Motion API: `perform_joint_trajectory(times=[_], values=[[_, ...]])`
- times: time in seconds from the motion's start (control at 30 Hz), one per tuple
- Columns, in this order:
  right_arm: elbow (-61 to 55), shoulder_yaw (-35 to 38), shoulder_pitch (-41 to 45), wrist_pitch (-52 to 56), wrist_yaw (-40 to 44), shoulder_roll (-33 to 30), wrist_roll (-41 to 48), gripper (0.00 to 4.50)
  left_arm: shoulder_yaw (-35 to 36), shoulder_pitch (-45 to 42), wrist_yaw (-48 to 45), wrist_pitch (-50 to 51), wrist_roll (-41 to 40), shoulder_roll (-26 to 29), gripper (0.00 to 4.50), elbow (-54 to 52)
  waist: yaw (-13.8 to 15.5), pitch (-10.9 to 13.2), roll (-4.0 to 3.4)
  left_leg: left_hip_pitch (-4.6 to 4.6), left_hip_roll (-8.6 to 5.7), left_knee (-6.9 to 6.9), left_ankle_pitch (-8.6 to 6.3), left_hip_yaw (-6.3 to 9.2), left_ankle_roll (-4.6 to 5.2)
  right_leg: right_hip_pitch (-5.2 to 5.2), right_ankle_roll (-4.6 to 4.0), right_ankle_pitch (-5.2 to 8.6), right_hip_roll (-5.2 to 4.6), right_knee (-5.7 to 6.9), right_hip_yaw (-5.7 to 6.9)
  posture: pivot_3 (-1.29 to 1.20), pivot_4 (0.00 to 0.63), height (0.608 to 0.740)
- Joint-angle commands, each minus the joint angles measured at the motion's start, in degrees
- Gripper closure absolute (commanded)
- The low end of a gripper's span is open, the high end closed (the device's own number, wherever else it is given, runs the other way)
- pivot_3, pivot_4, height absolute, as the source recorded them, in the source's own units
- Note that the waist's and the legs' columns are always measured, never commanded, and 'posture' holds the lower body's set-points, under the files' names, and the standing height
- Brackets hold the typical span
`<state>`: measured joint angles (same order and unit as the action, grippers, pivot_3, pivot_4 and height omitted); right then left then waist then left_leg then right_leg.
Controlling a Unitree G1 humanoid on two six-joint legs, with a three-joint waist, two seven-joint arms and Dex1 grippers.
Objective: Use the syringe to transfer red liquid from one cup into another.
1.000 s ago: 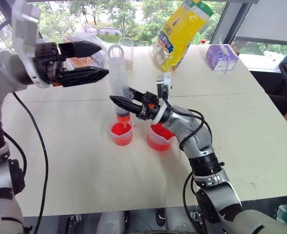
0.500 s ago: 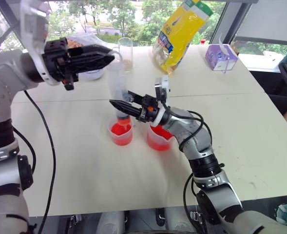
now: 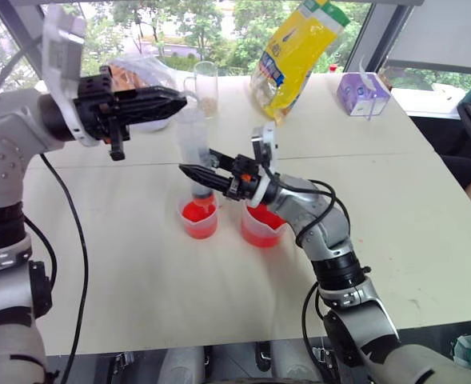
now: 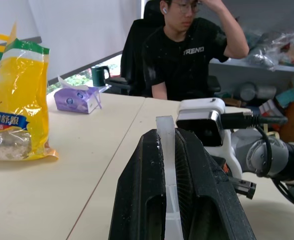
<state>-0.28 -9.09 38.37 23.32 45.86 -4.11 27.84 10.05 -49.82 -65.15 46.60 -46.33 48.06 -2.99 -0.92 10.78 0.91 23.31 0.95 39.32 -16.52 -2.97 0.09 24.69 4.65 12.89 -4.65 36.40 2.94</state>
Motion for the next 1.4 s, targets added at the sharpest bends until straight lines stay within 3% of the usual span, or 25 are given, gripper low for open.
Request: perform_joint_trajectory(times=[0.03,0.63,0.73,0.97,1.27,1.4], values=[[-6.85,3.93,5.27,-0.83,-1.71,1.11,3.91,3.09,-3.83,2.21,-2.39,0.19,1.57,1.18,4.44,-3.10,0.01,0.00,0.00,0.00,0.00,0.00,0.00,0.00,0.00,0.00,0.00,0.00,0.00,0.00,0.00,0.00,0.150,0.740],[-8.74,5.94,7.47,2.36,-4.58,1.84,6.24,3.09,-4.42,3.65,-1.43,0.25,1.42,0.80,4.44,-4.41,0.09,0.00,0.00,0.01,0.00,-0.01,0.00,0.00,0.00,0.00,0.00,0.00,-0.01,-0.01,0.00,0.00,0.150,0.740],[-8.69,5.17,6.19,2.57,-4.78,1.99,6.02,3.09,-3.42,1.74,-0.53,2.05,0.10,0.15,3.35,-2.98,0.16,0.00,0.00,0.01,0.00,-0.01,0.00,0.00,0.01,0.00,0.00,0.00,-0.01,-0.02,0.00,0.00,0.150,0.740],[-8.39,5.32,5.33,3.85,-5.68,2.27,6.65,3.09,-0.51,-2.83,1.14,3.39,-0.36,-0.44,0.04,1.81,0.02,0.02,-0.02,0.01,0.00,-0.02,0.00,0.01,0.01,0.01,0.00,0.00,0.00,-0.01,0.01,0.00,0.150,0.740],[-11.88,8.30,5.62,8.72,-8.82,0.37,11.13,3.09,1.90,-4.37,1.55,1.92,-0.27,0.11,0.04,4.76,-0.01,0.02,-0.01,0.02,0.00,-0.04,0.00,-0.01,0.00,0.04,0.00,0.00,-0.01,-0.02,0.00,0.00,0.150,0.740],[-15.48,17.98,8.77,21.48,-18.52,-7.51,19.31,3.09,0.13,-1.67,0.38,0.74,0.45,-0.43,0.04,2.42,0.34,0.02,-0.01,0.05,-0.01,-0.04,0.00,0.00,0.00,0.04,0.00,0.00,-0.10,-0.02,0.01,0.00,0.150,0.740]])
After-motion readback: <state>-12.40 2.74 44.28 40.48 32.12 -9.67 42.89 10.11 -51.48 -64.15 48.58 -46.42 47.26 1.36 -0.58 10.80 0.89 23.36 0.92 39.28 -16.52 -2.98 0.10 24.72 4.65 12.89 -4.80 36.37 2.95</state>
